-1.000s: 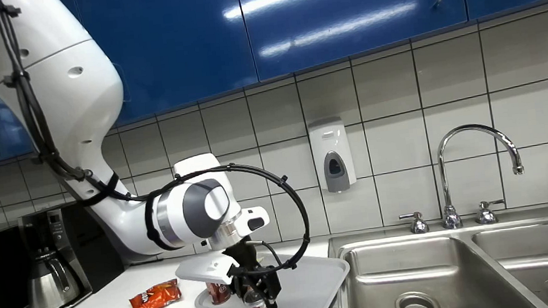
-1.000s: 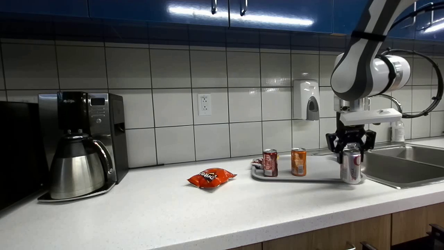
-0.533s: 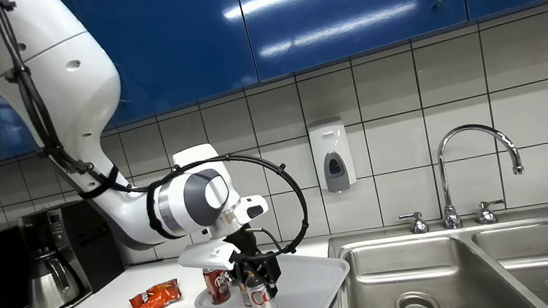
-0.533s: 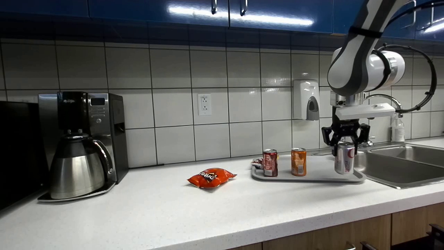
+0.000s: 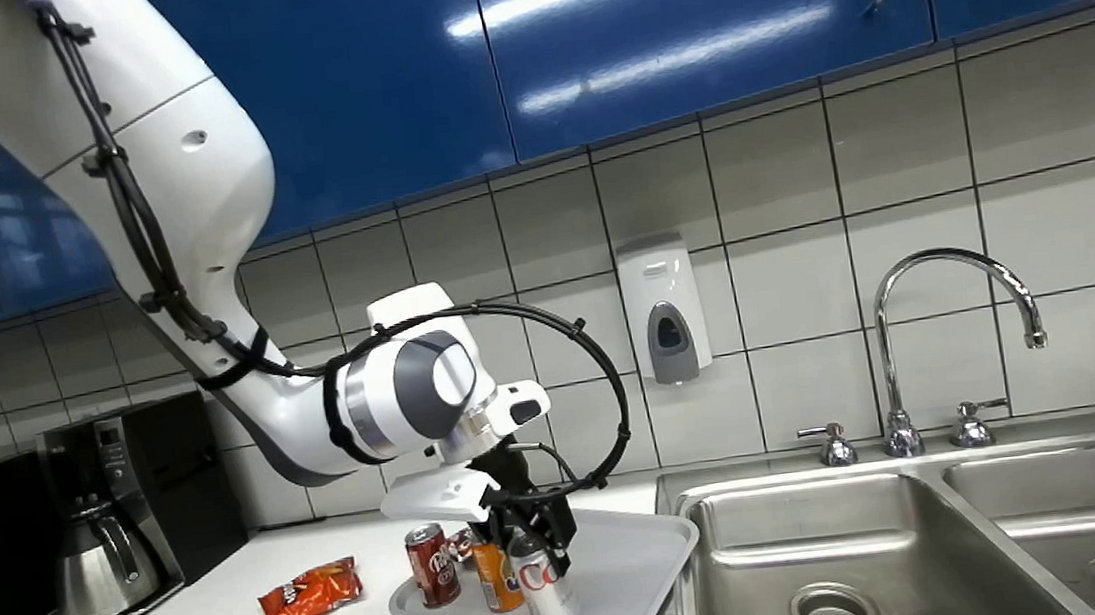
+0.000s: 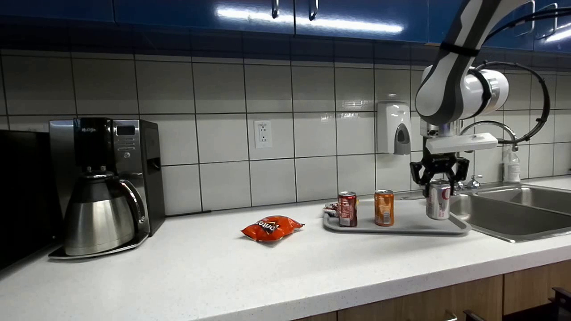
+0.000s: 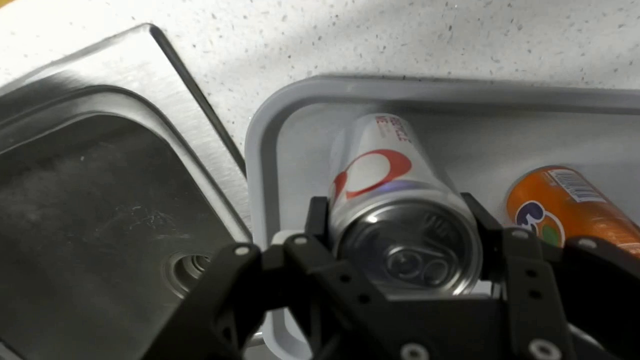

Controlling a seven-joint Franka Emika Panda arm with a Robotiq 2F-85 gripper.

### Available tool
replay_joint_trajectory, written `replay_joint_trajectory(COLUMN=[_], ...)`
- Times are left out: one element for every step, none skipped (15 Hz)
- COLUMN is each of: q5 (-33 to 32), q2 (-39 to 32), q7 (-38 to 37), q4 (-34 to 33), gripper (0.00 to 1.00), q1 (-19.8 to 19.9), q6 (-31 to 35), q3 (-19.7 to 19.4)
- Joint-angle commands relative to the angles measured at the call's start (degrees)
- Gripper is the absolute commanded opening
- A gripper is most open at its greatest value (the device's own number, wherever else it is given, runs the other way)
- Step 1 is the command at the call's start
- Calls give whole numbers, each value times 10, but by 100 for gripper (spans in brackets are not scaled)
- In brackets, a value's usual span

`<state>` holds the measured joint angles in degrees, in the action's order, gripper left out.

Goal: Put the cans on the grey tray.

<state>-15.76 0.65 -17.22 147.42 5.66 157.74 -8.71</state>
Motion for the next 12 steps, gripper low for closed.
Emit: replay_joint_trajectory(q5=[6,8,11,14,16,19,21,23,24,25,25,26], q2=[-42,-51,-59,-67,-74,-80,-86,-91,-95,-98,-101,-102], q7=[9,9,10,11,12,13,13,14,14,13,13,14], q4=[-44,-52,-60,-66,-72,-78,-83,-87,-91,-93,-96,-98], gripper=[39,39,39,39,39,39,39,39,39,39,39,39], q1=[8,6,5,4,3,2,2,1,0,0,-1,-1], q6=[3,2,1,1,1,1,0,0,0,0,0,-2], q3=[3,1,-1,-3,-5,-7,-8,-10,-12,-13,-15,-16])
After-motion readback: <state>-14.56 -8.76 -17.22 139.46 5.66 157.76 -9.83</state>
